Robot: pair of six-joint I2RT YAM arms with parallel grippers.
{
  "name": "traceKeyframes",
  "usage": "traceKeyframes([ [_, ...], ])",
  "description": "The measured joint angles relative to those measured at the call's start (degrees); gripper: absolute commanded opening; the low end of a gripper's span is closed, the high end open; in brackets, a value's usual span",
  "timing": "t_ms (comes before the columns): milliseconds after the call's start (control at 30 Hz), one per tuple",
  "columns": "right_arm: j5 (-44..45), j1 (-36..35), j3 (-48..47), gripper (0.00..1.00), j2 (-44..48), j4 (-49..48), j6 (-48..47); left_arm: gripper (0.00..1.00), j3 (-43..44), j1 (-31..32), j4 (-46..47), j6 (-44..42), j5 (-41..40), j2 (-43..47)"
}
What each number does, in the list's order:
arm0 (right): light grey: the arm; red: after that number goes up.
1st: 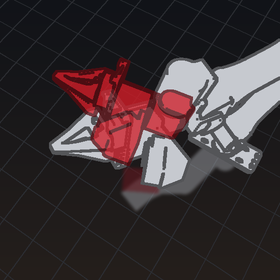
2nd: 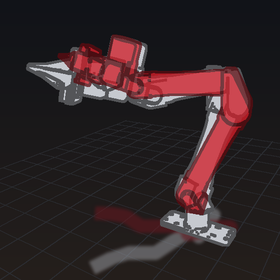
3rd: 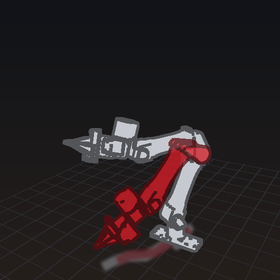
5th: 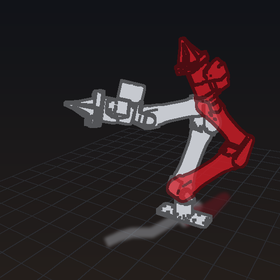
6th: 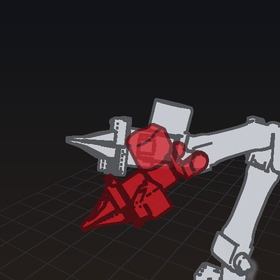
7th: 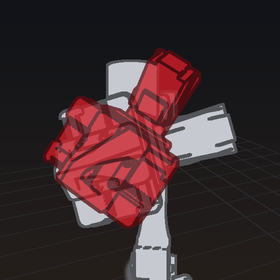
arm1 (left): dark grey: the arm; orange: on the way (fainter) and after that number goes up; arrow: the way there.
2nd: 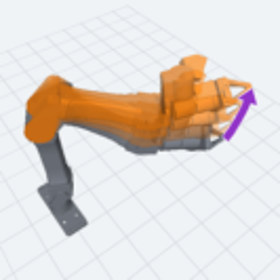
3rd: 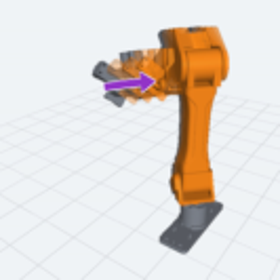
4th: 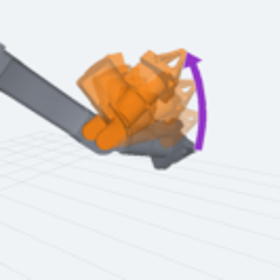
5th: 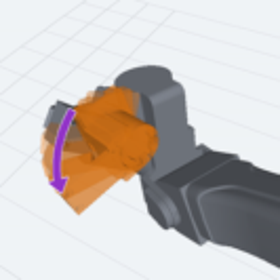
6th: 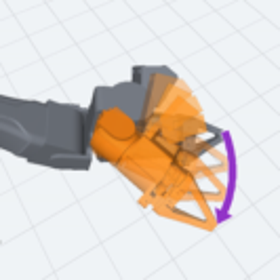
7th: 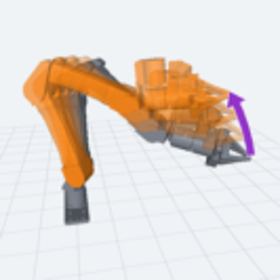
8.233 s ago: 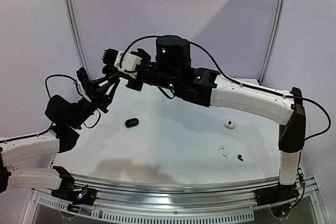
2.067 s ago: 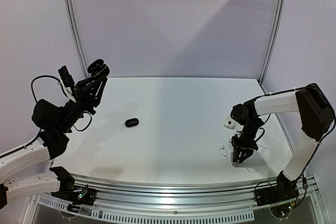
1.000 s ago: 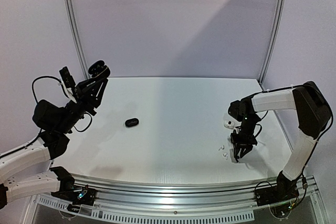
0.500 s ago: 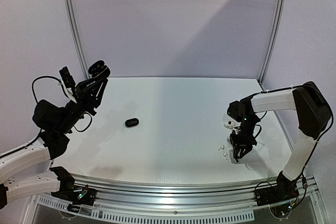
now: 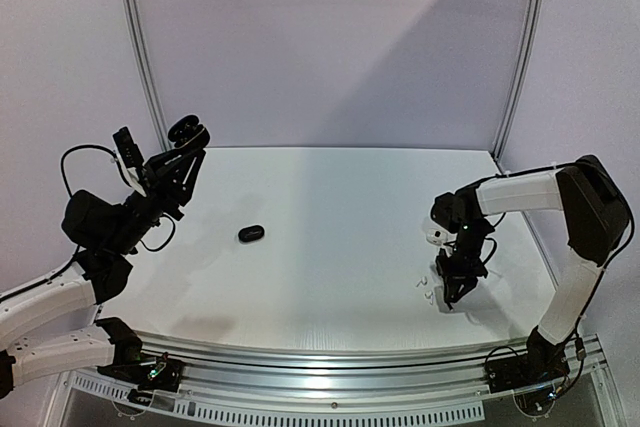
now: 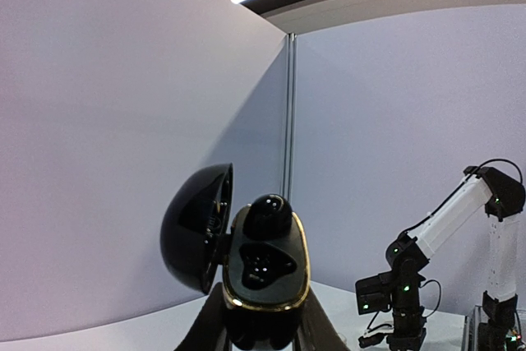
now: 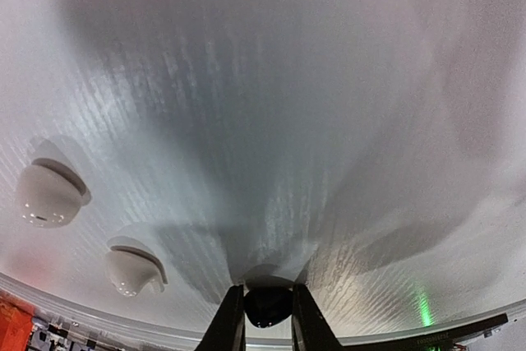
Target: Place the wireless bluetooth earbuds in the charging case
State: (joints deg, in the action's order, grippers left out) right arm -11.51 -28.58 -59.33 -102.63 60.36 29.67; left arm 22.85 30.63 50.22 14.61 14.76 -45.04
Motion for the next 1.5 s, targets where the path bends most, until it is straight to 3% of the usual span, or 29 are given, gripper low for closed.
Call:
traceKeyframes([
  [167, 0.44, -0.31, -2.23, 0.06, -0.31, -0.20, -0.17, 0.00, 0.00, -0.07, 0.00, 0.00, 0.00, -0.04],
  [367, 2.51, -0.76, -12.90, 0.05, 0.61, 1.25, -0.44, 0.00, 0.00, -0.15, -0.02, 0.00, -0.02, -0.81],
  [600, 6.95, -6.99, -37.16, 0.01, 3.13, 0.98, -1.03, 0.00, 0.00, -0.15, 0.00, -0.07, -0.07, -2.34],
  [767, 9.90, -16.55, -54.62, 0.00, 2.99, -7.10, -2.36, 0.00, 0.00, -0.04, 0.13, -1.44, -0.94, -4.48],
  [867, 11.02, -21.86, -60.52, 0.00, 2.62, -15.50, -3.52, 0.00, 0.00, 0.31, 0.31, -2.89, -2.23, -5.55],
  [1167, 6.60, -31.08, -66.64, 0.00, -6.64, -42.88, -9.16, 0.00, 0.00, 2.12, 3.39, -9.57, -4.52, -6.95],
  [1500, 1.31, -35.98, -67.82, 0.00, -13.49, -51.71, -19.23, 0.00, 0.00, 2.71, 7.15, -15.52, -5.35, -8.85],
])
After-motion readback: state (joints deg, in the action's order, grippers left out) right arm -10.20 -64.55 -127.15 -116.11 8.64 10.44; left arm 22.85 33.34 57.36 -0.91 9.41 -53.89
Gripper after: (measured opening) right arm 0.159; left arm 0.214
